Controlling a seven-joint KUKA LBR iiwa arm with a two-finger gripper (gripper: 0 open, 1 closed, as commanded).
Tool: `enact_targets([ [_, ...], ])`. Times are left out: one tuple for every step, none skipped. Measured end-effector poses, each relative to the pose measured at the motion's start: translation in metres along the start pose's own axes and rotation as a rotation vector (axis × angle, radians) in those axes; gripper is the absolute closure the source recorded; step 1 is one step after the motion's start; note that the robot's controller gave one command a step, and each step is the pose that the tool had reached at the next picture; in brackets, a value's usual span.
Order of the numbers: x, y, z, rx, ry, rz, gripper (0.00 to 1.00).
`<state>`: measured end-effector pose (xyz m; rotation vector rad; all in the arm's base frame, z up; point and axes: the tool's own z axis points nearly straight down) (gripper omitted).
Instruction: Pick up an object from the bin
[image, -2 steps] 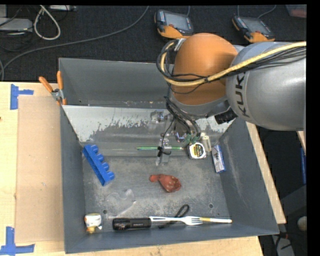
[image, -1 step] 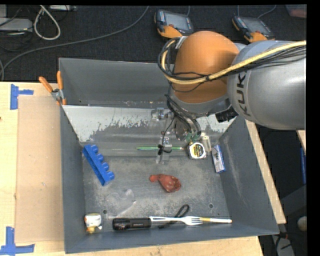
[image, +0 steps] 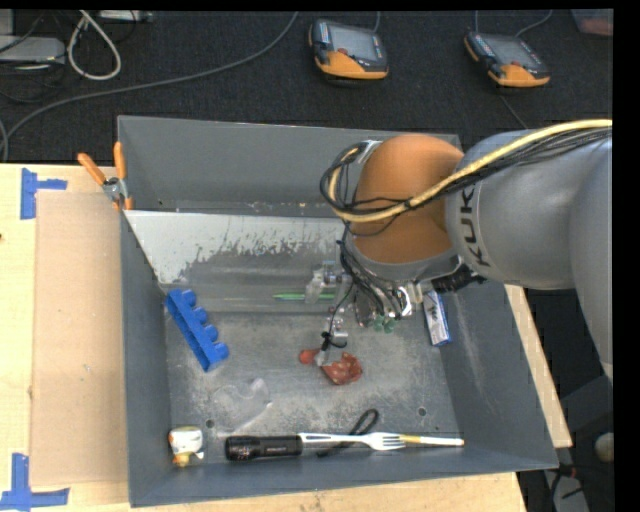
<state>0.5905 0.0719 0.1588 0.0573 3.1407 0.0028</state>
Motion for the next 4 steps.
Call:
enact_targets([
  [0.025,-0.062,-0.002,0.001,-0.011,-0.007,0.00],
  [0.022,-0.061,0.053,-0.002,0.007,0.136,0.00],
  [0.027,-0.039,0.091,-0.004,-0.011,0.236,0.00],
  [0.022,-0.038,0.088,-0.005,-0.009,0.314,1.00],
])
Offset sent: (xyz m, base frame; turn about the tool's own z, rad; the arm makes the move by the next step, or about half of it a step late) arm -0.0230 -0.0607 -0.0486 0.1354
